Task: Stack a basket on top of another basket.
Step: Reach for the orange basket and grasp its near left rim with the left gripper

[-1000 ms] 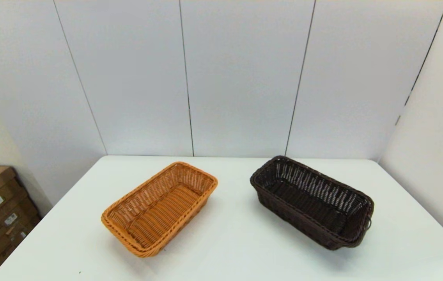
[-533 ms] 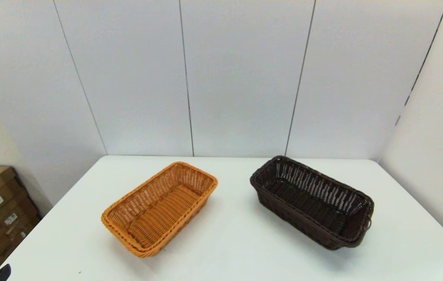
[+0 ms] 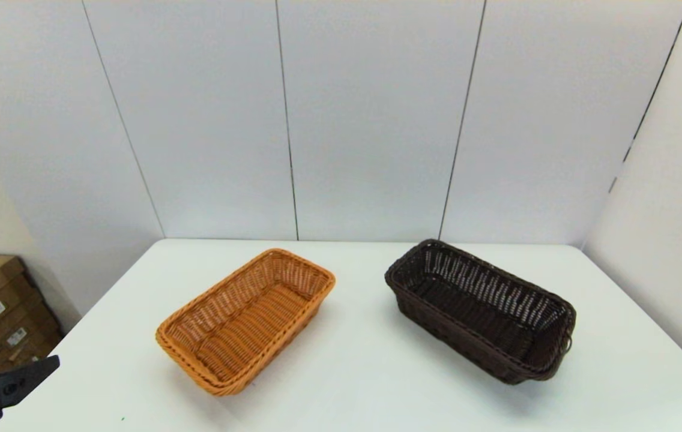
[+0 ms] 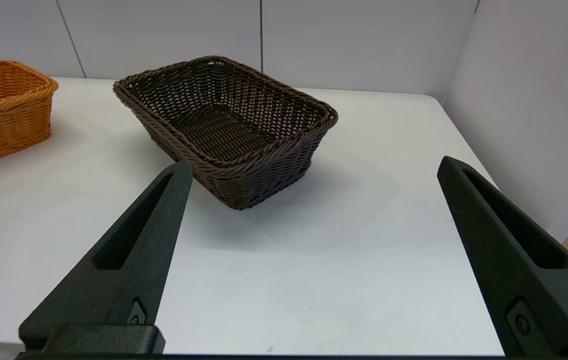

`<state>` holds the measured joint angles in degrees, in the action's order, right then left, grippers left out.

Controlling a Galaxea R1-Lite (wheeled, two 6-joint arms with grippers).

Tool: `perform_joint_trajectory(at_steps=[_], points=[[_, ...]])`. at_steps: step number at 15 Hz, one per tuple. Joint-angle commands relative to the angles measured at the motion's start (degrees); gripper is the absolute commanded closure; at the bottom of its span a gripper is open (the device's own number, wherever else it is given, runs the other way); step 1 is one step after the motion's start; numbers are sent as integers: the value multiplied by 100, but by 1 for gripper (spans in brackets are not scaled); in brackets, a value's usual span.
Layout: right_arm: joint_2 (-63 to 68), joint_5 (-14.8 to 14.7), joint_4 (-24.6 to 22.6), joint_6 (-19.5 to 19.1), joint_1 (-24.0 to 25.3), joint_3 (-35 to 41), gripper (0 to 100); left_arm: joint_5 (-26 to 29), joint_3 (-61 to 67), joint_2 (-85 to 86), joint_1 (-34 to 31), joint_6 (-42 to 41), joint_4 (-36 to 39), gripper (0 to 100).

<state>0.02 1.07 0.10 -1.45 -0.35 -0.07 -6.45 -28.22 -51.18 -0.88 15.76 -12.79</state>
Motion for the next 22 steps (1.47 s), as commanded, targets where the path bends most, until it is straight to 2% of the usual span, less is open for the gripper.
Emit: perform_joint_trajectory(at_steps=[1, 4, 7, 14, 18, 22], points=[[-2, 7, -1, -22, 0, -1, 0, -331, -377, -1588, 782, 2054, 13, 0], [-2, 7, -1, -31, 0, -1, 0, -832, -403, -2107, 2048, 3891, 13, 0], [-2, 7, -1, -31, 0, 7, 0, -893, -474, -2564, 2610, 5147, 13, 0], [-2, 7, -1, -31, 0, -1, 0, -814, -570, -3408, 2470, 5534, 523, 0], [-2, 7, -1, -31, 0, 7, 0, -515, -834, -3961, 2109, 5543, 576, 0], [-2, 7, -1, -31, 0, -1, 0, -515, -887, -4656, 1810, 5534, 1112, 0]])
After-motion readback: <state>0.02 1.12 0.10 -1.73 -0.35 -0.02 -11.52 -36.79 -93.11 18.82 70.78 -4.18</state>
